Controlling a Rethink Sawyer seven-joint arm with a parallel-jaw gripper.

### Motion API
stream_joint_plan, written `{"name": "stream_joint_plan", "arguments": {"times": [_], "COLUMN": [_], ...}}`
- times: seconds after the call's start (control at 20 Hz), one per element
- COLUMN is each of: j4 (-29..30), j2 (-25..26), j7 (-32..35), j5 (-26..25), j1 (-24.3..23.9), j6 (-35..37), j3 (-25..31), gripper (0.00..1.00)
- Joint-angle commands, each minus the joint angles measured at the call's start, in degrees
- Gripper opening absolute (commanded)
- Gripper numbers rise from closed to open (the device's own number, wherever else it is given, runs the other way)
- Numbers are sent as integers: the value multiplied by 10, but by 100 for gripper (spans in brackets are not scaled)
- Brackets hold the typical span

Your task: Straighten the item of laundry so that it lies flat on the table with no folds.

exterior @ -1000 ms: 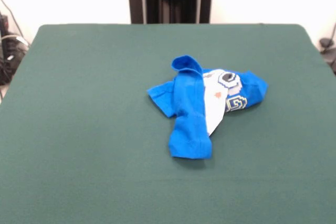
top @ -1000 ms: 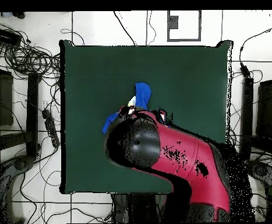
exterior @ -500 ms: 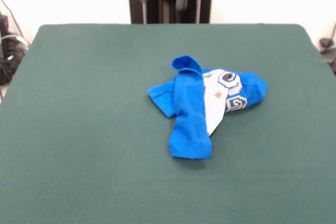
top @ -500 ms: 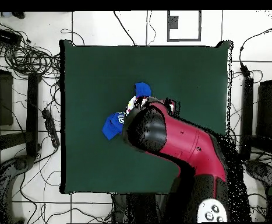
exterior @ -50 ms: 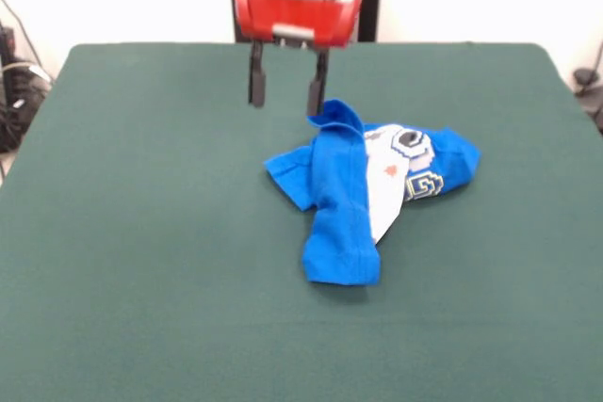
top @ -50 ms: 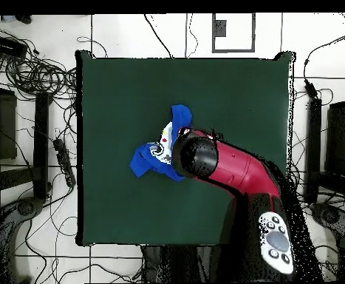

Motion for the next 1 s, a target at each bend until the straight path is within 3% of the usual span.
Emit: {"name": "stream_joint_plan", "arguments": {"times": [0.05, 0.45, 1.0], "j4": [-13, -14, -42], "j2": [80, 102, 107], "j7": [17, 54, 43], "j5": [-33, -42, -41], "j1": [-4, 16, 3], "j6": [-15, -64, -28], "j3": [107, 93, 106], "gripper": [100, 100, 100]}}
